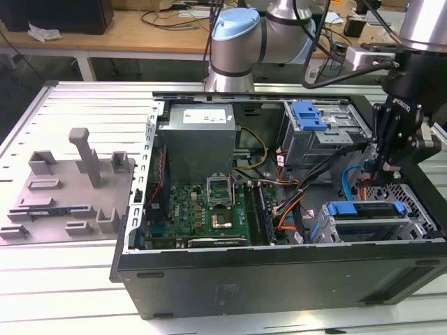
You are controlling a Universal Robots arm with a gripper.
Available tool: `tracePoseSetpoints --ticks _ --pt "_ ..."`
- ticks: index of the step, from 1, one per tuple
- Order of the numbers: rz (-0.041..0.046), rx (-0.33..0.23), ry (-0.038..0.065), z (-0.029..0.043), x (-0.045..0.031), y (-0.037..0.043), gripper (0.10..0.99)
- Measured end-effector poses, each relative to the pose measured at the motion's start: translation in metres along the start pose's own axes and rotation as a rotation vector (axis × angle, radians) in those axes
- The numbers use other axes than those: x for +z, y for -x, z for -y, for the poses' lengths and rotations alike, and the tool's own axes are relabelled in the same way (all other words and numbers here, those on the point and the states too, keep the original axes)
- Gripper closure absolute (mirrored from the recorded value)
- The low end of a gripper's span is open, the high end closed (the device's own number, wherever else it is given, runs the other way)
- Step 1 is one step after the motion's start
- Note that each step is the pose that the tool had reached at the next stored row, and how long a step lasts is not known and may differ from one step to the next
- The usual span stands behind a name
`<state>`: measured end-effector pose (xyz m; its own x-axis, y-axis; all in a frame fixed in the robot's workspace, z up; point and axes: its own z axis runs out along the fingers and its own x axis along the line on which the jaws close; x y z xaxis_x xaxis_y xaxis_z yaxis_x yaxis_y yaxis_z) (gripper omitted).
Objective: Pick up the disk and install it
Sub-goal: 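Insert the first disk wire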
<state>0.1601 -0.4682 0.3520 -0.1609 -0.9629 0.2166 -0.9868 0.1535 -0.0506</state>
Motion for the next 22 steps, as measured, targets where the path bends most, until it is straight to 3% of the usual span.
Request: tracePoseSetpoints --ticks 1,2,5,9,11,13,22 --pt "0.0182 0.0 0.003 0.0001 -0.0001 -0.0013 0.922" --pt "0.0453 0.0 0.007 0.0003 -0.0007 -0.0033 0.922" --pt "0.0895 0.0 0.014 0.001 -0.0026 -0.0085 0.922" --pt "0.118 0.0 0.019 0.0023 -0.0047 -0.0168 0.922" --pt "0.1291 0.0 0.021 0.0032 -0.0046 -0.0221 0.922" --pt "0.1311 0.0 0.021 0.0047 -0.0025 -0.0313 0.922" --pt "0.131 -0.001 0.021 0.0049 -0.002 -0.0324 0.922"
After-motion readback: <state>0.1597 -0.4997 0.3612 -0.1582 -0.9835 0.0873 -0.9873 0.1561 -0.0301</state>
